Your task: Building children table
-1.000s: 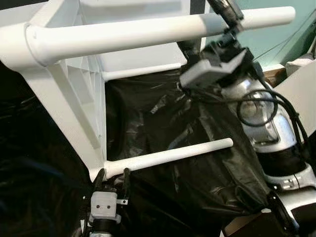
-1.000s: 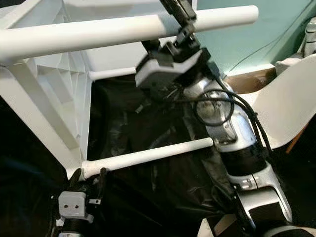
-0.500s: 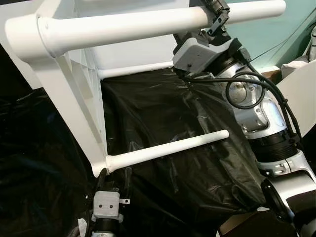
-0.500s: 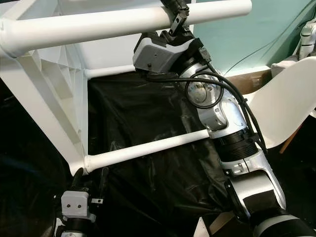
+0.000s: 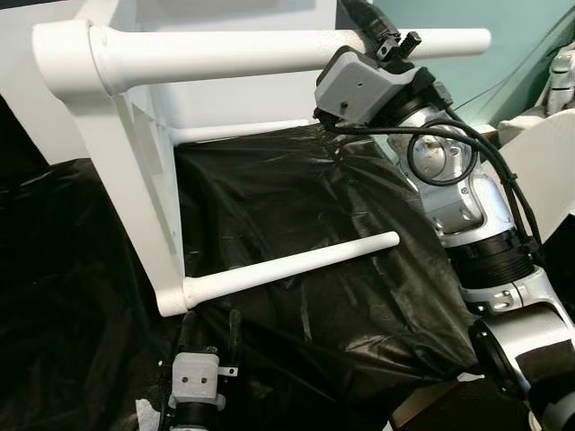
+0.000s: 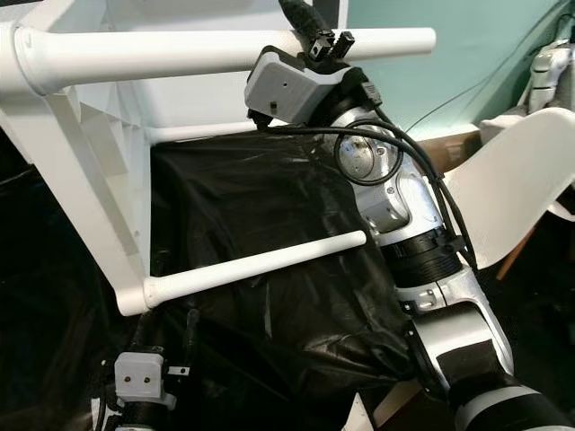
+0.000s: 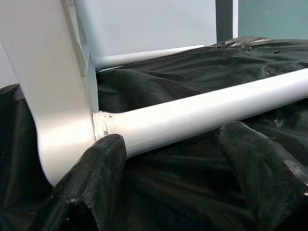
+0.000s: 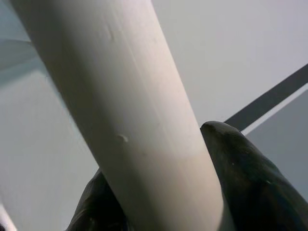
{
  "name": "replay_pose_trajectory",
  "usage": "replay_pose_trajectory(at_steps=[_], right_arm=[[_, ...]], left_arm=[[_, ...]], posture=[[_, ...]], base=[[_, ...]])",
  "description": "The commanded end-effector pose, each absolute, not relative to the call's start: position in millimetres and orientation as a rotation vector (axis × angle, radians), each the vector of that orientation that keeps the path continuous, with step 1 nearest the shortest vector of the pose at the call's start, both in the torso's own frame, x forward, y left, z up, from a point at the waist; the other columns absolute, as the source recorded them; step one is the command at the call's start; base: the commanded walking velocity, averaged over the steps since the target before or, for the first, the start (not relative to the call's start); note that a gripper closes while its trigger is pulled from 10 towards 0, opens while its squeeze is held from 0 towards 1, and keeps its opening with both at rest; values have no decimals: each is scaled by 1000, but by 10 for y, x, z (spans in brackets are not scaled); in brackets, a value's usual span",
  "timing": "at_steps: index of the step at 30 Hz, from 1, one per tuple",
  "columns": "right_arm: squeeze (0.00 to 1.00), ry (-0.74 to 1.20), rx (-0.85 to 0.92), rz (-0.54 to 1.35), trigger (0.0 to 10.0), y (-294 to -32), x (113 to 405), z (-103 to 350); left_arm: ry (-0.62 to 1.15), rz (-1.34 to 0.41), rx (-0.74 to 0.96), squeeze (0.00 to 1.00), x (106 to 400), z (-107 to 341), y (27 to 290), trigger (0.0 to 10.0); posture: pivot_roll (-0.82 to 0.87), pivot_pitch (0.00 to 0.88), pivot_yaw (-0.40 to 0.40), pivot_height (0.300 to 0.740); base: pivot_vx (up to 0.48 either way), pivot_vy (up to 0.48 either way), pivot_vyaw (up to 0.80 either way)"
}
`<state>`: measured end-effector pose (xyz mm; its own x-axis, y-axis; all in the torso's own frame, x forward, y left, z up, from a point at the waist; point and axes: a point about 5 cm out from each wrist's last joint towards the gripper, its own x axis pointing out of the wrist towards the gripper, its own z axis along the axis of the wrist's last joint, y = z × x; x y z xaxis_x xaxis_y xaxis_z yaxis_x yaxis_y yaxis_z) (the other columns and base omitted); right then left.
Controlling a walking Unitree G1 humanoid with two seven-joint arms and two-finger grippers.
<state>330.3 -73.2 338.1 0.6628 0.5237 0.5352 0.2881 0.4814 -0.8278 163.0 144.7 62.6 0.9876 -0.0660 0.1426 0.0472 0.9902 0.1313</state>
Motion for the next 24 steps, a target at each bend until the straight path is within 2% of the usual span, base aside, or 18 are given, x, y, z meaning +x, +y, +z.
replay_pose_trajectory(at_steps=[1,6,7,8,9,10,15,16,20,24], right_arm=[[71,-811,-944,257,0,-693,3364,3279],[98,-787,-864,312,0,-674,3398,3272],[157,-781,-799,339,0,-666,3412,3296],[157,-781,-799,339,0,-666,3412,3296],[255,-797,-711,329,0,-692,3425,3387],[278,-818,-624,293,0,-744,3431,3476],[278,-831,-571,265,0,-785,3432,3534],[329,-835,-495,234,0,-843,3426,3557],[322,-815,-298,138,0,-1078,3387,3475],[329,-815,-248,80,0,-1197,3352,3427]], left_arm=[[-145,-6,127,0,1614,607,1476,10000],[-147,-3,125,0,1611,609,1473,10000],[-148,-2,124,0,1610,612,1472,10000],[-148,-2,124,0,1610,612,1472,10000],[-149,-2,123,0,1605,616,1467,10000],[-149,-2,122,0,1598,621,1462,10000],[-150,-2,121,0,1592,623,1459,10000],[-150,-1,119,0,1582,627,1455,10000],[-149,-1,116,0,1556,640,1445,10000],[-148,-2,114,0,1550,648,1442,10000]], posture=[[-26,0,32,740],[-25,0,32,740],[-27,0,34,740],[-27,0,34,740],[-28,0,34,740],[-28,0,34,740],[-28,0,34,740],[-28,0,35,740],[-36,0,40,740],[-45,0,49,740]], base=[[0,0,0],[0,0,0],[0,0,0],[0,0,0],[0,0,0],[0,0,0],[0,0,0],[0,0,0],[0,0,0],[0,0,0]])
